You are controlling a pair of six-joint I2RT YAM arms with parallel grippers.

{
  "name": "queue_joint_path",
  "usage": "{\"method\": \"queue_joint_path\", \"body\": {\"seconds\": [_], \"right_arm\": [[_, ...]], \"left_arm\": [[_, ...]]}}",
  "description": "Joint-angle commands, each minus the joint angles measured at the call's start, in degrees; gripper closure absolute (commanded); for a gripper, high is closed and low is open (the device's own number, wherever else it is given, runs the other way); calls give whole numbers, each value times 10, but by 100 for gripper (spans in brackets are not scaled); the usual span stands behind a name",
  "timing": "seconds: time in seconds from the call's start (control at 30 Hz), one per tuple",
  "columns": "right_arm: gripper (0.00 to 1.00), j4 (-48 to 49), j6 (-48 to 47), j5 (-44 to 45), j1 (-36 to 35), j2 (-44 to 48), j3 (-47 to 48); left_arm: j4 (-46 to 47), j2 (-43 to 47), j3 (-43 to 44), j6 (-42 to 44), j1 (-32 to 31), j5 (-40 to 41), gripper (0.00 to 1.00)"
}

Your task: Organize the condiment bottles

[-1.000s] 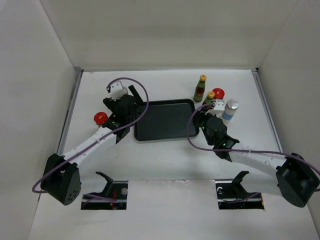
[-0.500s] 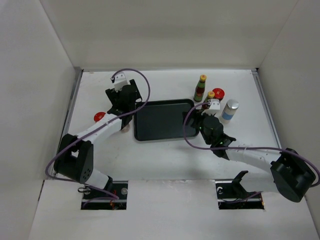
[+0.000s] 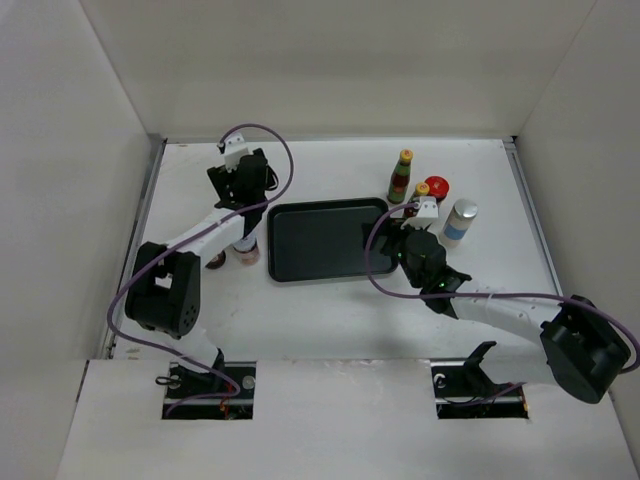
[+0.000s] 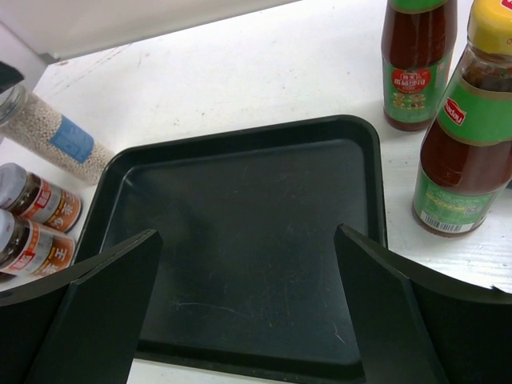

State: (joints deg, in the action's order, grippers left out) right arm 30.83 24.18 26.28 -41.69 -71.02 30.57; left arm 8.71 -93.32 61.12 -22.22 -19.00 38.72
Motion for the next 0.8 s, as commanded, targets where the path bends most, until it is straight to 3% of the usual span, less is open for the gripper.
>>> {"method": "queue_joint_path", "body": {"seconds": [0.0, 0.13, 0.37, 0.6, 0.77], "right_arm": [[3, 16, -5, -9, -4, 5, 24], [3, 20, -5, -9, -4, 7, 21], [3, 16, -6, -6, -4, 6, 23], [3, 20, -5, -7, -4, 3, 23], [3, 20, -4, -2, -4, 6, 20]], "left_arm": [[1, -21, 42, 10, 8, -28, 15], [-10, -50, 63, 10, 10, -32, 22], [6, -19, 45, 2, 9, -21, 57], [105, 93, -1, 37, -19, -14, 60], [130, 124, -14, 75, -64, -11, 59]]}}
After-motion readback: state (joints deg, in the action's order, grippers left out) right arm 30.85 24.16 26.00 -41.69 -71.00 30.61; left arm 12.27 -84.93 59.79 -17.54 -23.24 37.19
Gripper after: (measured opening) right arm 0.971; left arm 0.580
